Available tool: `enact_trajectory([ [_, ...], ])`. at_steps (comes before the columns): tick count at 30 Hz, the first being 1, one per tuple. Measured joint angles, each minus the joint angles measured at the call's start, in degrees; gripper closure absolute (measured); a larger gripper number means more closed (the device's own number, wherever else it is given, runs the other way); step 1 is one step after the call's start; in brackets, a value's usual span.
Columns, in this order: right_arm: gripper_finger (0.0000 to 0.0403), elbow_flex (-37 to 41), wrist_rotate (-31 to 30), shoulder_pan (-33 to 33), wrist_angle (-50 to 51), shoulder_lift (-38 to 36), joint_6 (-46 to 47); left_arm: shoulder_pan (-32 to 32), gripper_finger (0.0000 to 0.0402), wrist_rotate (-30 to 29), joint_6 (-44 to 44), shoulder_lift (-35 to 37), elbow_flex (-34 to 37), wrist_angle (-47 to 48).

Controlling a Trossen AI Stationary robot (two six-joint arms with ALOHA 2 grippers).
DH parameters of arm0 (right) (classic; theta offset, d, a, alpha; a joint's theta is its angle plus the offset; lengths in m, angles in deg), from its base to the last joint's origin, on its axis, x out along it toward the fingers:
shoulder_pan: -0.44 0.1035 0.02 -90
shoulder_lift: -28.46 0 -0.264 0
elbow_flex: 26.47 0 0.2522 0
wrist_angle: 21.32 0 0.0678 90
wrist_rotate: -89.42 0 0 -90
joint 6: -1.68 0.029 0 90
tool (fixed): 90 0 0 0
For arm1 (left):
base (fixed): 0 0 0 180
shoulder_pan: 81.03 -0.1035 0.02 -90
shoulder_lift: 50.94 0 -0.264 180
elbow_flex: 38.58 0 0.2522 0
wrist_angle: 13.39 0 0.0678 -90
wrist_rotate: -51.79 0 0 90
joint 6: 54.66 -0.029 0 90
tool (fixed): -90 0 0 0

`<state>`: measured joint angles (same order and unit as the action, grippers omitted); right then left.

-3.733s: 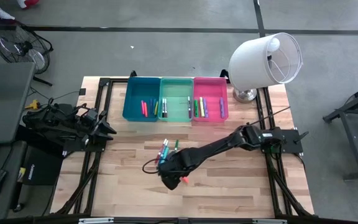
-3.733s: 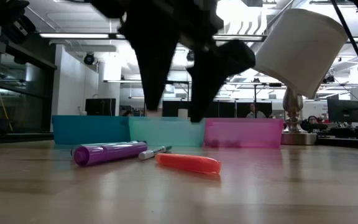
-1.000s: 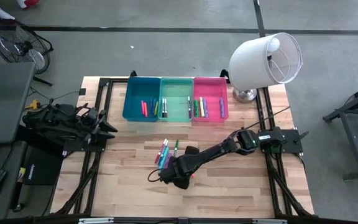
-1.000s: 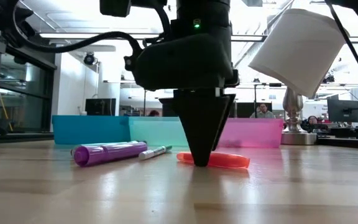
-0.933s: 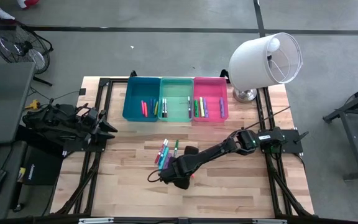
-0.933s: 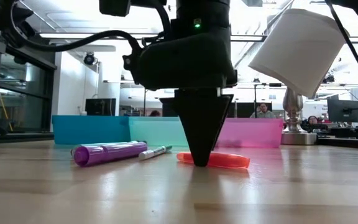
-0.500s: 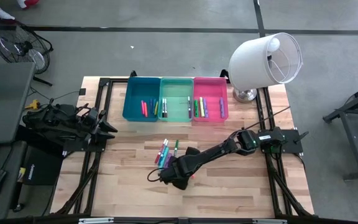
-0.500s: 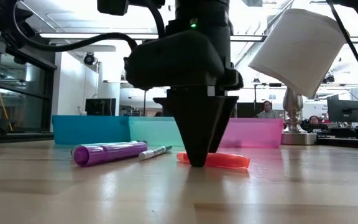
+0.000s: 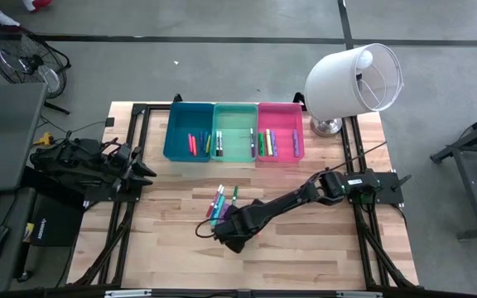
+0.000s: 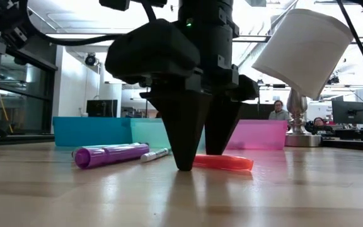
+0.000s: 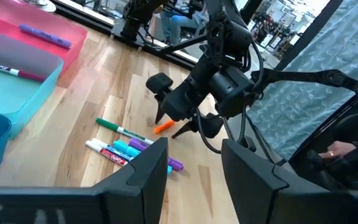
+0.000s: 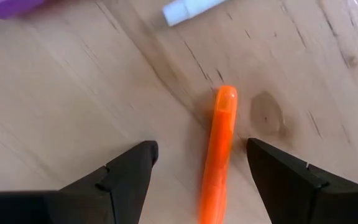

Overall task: Pick & Place Markers
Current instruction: Put the orange pen into the blue bin

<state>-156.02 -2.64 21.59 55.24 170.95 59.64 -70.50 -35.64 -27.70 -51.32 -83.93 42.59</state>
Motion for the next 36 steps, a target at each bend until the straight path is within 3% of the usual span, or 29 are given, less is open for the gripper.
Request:
enact_trajectory([
  [8,0.0153,0.5,-1.9,0.1,-0.8,-0.1,-2.5,0.0,0.0252,0.5,0.0,0.0,0.0,2.3],
  [19,0.0227,0.5,-1.6,-0.5,-0.3,-0.1,-1.4,0.0,0.0252,0.4,2.3,0.0,0.0,1.9],
  [26,0.0247,0.5,-1.7,-0.7,-0.3,-0.1,-0.5,0.0,0.0252,-0.2,6.3,0.0,0.0,0.6],
  [36,0.0268,0.5,-2.3,-0.7,2.5,-0.1,-14.4,0.0,0.0252,-3.0,9.3,0.0,0.0,-3.6],
])
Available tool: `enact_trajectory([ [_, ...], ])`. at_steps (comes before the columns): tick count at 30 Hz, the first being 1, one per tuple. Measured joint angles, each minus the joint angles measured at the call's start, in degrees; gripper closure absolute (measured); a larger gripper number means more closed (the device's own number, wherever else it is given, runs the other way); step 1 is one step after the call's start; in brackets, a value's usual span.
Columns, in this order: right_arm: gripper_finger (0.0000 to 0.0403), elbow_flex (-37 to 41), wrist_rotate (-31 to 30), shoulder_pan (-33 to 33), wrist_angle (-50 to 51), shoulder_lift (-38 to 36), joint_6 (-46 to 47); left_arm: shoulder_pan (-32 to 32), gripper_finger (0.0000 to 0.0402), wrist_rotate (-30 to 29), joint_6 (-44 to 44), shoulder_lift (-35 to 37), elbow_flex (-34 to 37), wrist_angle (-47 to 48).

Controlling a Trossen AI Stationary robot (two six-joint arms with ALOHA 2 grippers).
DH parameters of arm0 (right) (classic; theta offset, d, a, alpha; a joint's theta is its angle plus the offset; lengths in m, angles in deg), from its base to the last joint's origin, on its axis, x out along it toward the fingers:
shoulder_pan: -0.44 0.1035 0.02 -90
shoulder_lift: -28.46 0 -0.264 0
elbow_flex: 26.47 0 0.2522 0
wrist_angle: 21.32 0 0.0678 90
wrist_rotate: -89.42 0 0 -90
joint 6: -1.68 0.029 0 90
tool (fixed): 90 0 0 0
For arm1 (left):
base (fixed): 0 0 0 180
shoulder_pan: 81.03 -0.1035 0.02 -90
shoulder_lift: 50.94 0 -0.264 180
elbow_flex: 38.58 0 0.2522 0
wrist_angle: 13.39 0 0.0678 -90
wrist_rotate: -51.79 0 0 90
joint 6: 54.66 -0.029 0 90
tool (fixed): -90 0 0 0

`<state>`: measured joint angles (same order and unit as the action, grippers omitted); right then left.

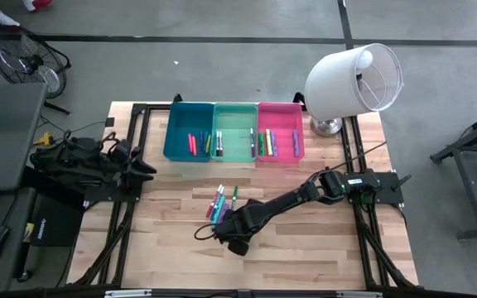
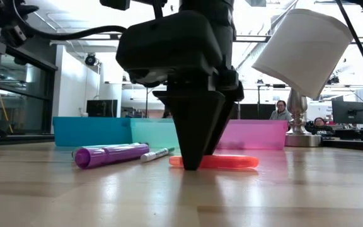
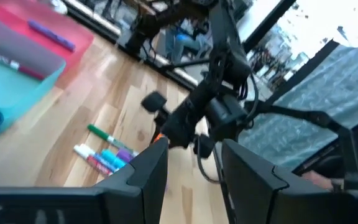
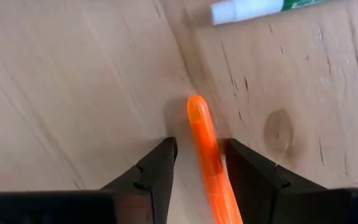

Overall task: Pick & Place Markers
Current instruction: Put the orange pen into the blue bin

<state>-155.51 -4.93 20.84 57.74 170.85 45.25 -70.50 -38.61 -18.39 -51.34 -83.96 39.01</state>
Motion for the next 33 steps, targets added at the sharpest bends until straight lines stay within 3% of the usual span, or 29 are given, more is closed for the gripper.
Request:
enact_trajectory([
  [19,0.0274,0.0,1.7,-0.7,-0.4,0.0,-7.6,0.0,0.0252,-2.0,-1.3,0.0,0.0,-1.2],
  [33,0.0367,0.0,2.3,-1.0,-0.7,0.0,-3.9,0.0,0.0252,-1.6,-1.5,0.0,0.0,-1.2],
])
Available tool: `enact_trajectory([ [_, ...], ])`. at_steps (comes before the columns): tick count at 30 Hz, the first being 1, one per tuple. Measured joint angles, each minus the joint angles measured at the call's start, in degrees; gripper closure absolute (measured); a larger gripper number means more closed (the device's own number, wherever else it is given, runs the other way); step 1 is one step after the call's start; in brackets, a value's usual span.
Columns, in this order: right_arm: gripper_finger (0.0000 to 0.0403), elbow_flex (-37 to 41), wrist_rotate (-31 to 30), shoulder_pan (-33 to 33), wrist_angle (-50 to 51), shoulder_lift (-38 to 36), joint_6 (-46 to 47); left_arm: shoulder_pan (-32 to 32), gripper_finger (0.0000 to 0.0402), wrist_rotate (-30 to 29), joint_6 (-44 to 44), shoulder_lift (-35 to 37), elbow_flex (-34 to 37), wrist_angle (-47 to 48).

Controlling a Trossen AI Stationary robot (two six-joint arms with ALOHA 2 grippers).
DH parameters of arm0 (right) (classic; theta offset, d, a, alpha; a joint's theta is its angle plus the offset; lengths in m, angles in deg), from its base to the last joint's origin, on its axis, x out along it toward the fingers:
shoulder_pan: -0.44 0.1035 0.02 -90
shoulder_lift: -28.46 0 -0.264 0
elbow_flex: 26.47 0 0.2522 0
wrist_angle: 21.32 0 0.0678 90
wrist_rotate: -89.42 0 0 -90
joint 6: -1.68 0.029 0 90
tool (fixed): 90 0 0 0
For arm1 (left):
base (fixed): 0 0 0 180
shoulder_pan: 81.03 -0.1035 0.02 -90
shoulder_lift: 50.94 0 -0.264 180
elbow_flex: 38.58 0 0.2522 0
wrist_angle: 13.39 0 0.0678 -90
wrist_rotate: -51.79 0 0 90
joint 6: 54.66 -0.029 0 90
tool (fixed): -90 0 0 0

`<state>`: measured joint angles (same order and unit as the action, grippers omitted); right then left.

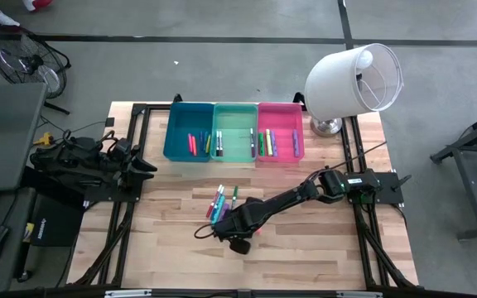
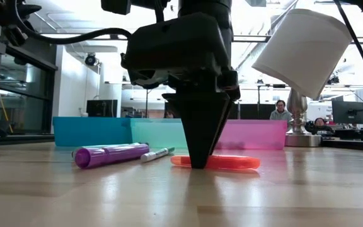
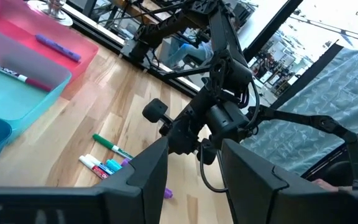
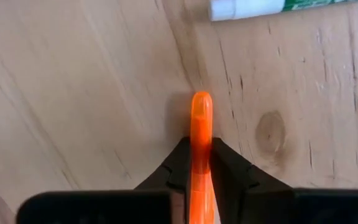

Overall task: Pick & Place Markers
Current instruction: Put the orange pen into the blue bin

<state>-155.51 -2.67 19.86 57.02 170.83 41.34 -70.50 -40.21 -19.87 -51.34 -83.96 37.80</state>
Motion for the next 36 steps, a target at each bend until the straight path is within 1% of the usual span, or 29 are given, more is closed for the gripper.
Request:
enact_trajectory([
  [2,0.0375,0.0,0.1,0.0,0.0,0.0,1.6,0.0,0.0252,0.0,0.0,0.0,0.0,0.0],
  [15,0.0375,0.2,1.2,-0.3,-1.3,-0.7,15.5,0.0,0.0252,0.0,0.0,0.0,0.0,0.1],
  [24,0.0377,0.9,-1.4,-2.3,-0.4,-4.8,19.0,0.0,0.0252,-0.1,-1.1,0.0,0.0,0.2],
  [26,0.0377,1.1,-3.5,-3.0,0.1,-5.7,19.4,0.0,0.0252,-0.1,-1.4,0.0,0.0,0.2],
  [29,0.0377,1.0,-5.1,-4.3,0.9,-7.7,19.5,0.0,0.0252,-0.1,-1.5,0.0,0.0,0.2],
  [36,0.0377,0.9,-3.5,-5.4,0.7,-9.3,19.0,0.0,0.0252,0.0,-1.5,0.0,0.1,0.0],
])
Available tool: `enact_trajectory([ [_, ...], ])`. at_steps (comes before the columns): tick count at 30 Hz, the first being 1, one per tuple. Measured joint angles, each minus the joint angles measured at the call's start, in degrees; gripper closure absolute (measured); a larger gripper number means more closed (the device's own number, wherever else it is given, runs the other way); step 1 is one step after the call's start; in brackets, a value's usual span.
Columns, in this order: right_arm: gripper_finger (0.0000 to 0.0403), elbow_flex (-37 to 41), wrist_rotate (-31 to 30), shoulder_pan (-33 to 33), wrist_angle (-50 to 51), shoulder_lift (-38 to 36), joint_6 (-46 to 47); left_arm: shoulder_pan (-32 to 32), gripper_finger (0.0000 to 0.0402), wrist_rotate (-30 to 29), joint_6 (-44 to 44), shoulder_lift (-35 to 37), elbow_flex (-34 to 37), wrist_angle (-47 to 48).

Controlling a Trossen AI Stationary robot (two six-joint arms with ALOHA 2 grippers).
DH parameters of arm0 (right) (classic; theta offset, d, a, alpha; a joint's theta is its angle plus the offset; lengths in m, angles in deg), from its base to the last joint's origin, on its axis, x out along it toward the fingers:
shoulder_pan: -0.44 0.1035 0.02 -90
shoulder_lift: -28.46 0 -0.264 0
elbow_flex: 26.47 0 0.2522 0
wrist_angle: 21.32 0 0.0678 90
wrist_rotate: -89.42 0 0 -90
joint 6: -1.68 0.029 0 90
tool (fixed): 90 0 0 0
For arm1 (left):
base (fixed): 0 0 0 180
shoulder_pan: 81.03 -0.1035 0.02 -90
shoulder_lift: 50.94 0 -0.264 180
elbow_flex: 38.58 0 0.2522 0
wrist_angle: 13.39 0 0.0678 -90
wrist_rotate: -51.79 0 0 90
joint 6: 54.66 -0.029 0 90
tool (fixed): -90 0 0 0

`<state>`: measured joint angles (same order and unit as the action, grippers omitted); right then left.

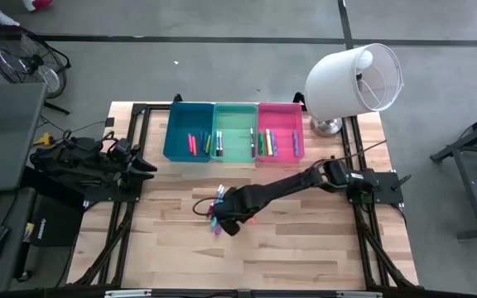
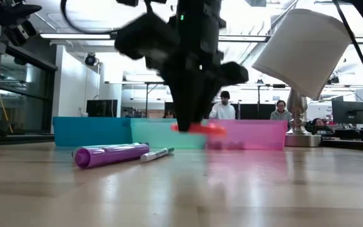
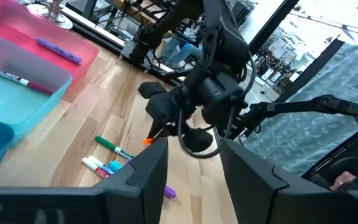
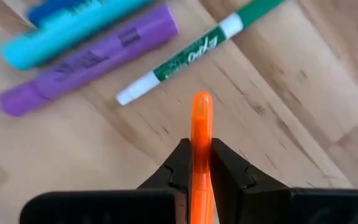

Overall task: Pick & Place Markers
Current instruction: Put the orange pen into the blue bin

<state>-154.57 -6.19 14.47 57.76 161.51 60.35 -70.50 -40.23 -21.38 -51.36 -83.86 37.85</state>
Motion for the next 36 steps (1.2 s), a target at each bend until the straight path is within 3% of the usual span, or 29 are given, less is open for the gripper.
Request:
enact_trajectory([
  [4,0.0377,-0.2,-0.7,-1.1,-0.3,-2.4,0.0,0.0,0.0252,0.3,0.0,-0.1,1.1,-0.1],
  [12,0.0377,-0.3,-8.8,-3.3,-3.7,-8.5,-0.5,0.0,0.0252,2.7,-1.8,-3.4,6.6,-5.7],
  [20,0.0377,-0.3,-13.0,-6.3,-12.8,-14.0,-9.8,0.0,0.0252,0.8,-5.9,-15.0,10.5,-25.6],
  [36,0.0377,-0.3,-11.8,-7.3,-32.9,-21.2,-31.3,0.0,0.0252,-3.9,-5.9,-39.8,10.5,-62.8],
])
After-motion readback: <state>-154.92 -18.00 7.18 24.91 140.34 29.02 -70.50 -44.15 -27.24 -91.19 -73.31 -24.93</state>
